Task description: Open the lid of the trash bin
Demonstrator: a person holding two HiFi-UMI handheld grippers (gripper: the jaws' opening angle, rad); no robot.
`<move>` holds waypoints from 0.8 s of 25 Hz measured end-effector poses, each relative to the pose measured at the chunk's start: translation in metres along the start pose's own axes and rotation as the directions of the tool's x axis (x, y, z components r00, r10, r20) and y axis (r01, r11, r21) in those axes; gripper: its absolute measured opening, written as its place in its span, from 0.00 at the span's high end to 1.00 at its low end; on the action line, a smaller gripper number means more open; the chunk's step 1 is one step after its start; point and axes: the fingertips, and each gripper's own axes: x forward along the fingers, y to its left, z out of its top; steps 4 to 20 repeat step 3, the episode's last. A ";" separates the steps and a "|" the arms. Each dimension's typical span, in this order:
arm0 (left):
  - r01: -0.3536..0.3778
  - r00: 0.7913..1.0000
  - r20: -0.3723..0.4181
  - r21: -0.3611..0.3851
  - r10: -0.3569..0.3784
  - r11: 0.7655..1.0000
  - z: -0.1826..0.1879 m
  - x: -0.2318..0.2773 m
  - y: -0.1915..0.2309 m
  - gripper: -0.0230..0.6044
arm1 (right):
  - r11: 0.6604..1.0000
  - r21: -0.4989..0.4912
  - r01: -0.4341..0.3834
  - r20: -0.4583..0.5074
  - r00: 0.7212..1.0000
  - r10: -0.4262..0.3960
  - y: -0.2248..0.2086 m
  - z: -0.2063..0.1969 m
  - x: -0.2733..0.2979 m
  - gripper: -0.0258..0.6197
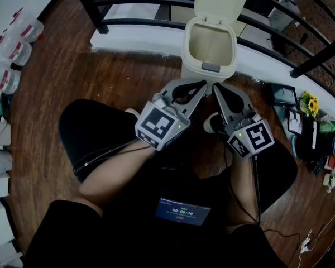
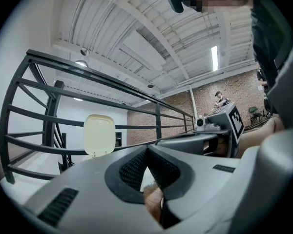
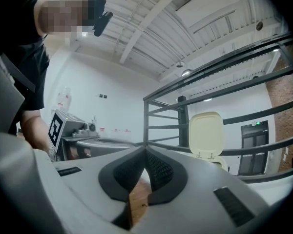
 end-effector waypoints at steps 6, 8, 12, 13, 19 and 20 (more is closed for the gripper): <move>0.005 1.000 -0.004 0.002 -0.005 1.000 -0.001 0.003 -0.002 0.91 | 1.000 0.001 0.005 0.000 1.000 -0.005 -0.002 0.000 -0.003 0.92; 0.005 1.000 -0.004 0.002 -0.005 1.000 -0.001 0.003 -0.002 0.91 | 1.000 0.001 0.005 0.000 1.000 -0.005 -0.002 0.000 -0.003 0.92; 0.005 1.000 -0.004 0.002 -0.005 1.000 -0.001 0.003 -0.002 0.91 | 1.000 0.001 0.005 0.000 1.000 -0.005 -0.002 0.000 -0.003 0.92; 0.005 1.000 -0.004 0.002 -0.005 1.000 -0.001 0.003 -0.002 0.91 | 1.000 0.001 0.005 0.000 1.000 -0.005 -0.002 0.000 -0.003 0.92; 0.005 1.000 -0.004 0.002 -0.005 1.000 -0.001 0.003 -0.002 0.91 | 1.000 0.001 0.005 0.000 1.000 -0.005 -0.002 0.000 -0.003 0.92; 0.005 1.000 -0.004 0.002 -0.005 1.000 -0.001 0.003 -0.002 0.91 | 1.000 0.001 0.005 0.000 1.000 -0.005 -0.002 0.000 -0.003 0.92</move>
